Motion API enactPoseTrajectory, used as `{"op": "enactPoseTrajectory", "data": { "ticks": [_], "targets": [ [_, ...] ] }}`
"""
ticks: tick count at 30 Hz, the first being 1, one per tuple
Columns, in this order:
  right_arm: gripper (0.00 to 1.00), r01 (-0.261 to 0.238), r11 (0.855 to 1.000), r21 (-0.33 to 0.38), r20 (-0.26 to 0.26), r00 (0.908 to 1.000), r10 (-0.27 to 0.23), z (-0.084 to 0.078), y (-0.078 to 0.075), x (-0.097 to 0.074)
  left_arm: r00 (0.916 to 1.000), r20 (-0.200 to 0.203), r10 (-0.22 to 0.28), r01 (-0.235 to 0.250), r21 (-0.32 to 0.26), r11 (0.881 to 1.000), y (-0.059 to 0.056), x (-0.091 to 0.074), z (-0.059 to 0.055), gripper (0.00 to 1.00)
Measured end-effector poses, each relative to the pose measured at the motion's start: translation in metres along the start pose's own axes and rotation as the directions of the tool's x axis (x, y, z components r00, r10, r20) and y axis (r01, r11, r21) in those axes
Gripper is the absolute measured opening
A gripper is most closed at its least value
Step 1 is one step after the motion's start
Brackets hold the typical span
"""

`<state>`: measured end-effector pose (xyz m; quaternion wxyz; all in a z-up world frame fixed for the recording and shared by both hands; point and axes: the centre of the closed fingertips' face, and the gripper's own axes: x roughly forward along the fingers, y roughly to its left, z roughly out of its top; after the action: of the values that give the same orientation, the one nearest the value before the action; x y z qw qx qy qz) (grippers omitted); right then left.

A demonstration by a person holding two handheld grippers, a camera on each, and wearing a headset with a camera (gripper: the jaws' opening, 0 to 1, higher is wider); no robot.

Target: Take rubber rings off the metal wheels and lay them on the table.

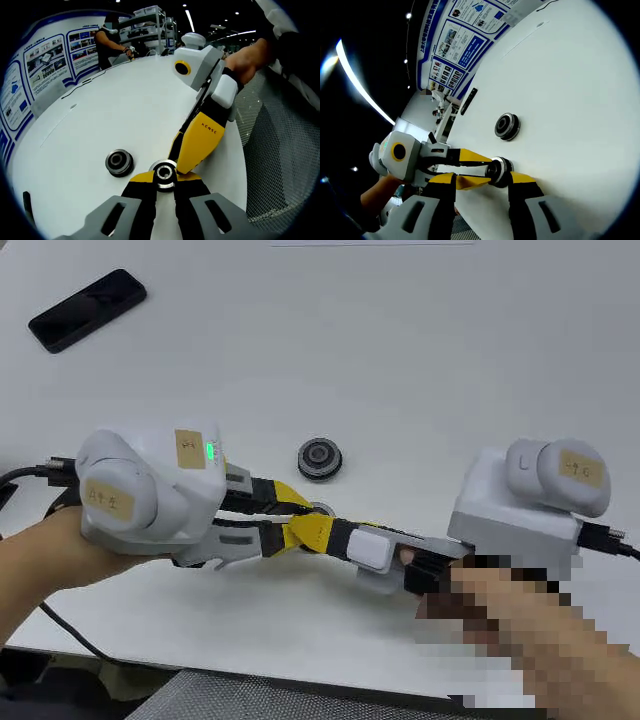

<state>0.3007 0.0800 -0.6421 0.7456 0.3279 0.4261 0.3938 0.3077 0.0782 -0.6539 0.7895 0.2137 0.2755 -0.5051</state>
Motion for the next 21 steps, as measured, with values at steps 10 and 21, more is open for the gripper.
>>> {"op": "enactPoseTrajectory", "data": {
  "ticks": [10, 21],
  "targets": [
    [0.43, -0.027, 0.999, 0.030, 0.025, 0.9993, 0.027, 0.0026, -0.0017, -0.0011, 0.9999, 0.003, 0.011, -0.011, -0.011, 1.000, 0.0017, -0.0009, -0.0014, 0.12],
    [0.40, -0.033, 0.999, 0.027, 0.026, 0.9991, 0.032, 0.0033, -0.0031, -0.0030, 0.9999, -0.009, 0.009, -0.009, -0.009, 1.000, 0.0021, -0.0008, -0.0018, 0.13]
  ]
}}
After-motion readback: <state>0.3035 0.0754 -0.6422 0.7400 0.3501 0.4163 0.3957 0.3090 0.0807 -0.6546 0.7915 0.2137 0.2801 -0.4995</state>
